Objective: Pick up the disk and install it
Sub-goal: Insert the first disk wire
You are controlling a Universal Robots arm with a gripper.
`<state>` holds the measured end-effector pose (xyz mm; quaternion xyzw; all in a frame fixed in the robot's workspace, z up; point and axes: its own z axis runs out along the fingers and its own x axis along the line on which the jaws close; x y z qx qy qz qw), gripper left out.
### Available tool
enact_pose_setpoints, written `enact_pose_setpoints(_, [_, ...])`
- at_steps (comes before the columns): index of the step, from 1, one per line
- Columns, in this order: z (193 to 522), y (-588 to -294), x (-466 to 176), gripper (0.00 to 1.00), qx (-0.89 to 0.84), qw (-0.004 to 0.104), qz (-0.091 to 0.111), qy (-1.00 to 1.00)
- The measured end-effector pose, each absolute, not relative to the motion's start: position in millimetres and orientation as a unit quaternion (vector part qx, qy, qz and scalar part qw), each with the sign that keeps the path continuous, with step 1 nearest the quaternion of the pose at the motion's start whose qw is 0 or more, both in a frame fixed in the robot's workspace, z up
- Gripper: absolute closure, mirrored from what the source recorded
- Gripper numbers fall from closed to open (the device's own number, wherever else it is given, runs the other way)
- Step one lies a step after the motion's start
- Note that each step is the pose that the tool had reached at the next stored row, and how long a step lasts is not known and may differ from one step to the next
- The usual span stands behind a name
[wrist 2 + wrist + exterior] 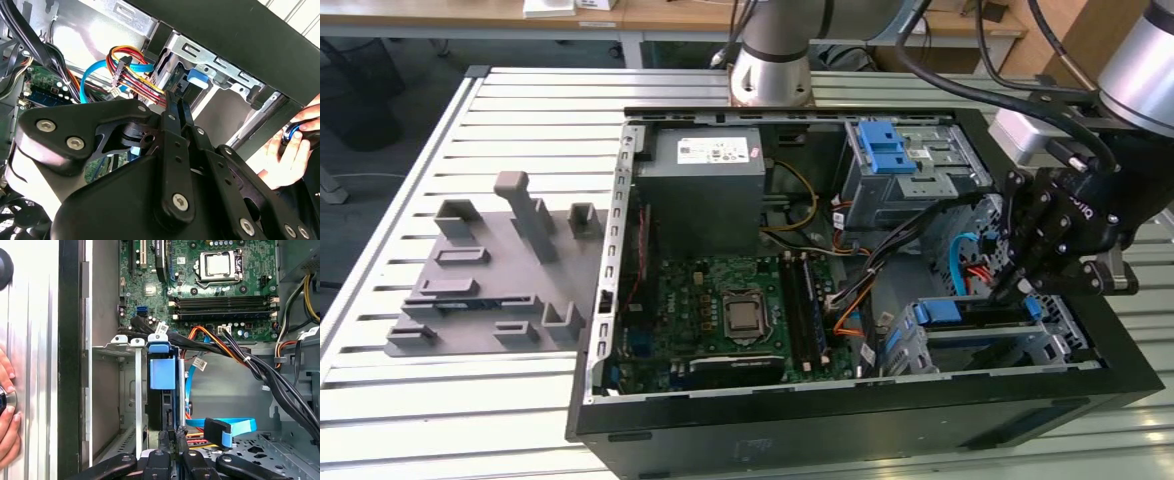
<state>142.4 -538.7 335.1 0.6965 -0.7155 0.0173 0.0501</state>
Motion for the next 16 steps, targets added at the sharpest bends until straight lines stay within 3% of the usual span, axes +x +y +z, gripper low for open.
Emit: enact_pose_setpoints(16, [332.9, -539.2, 144.3, 0.84, 0.691, 0.050, 0.014, -0.721])
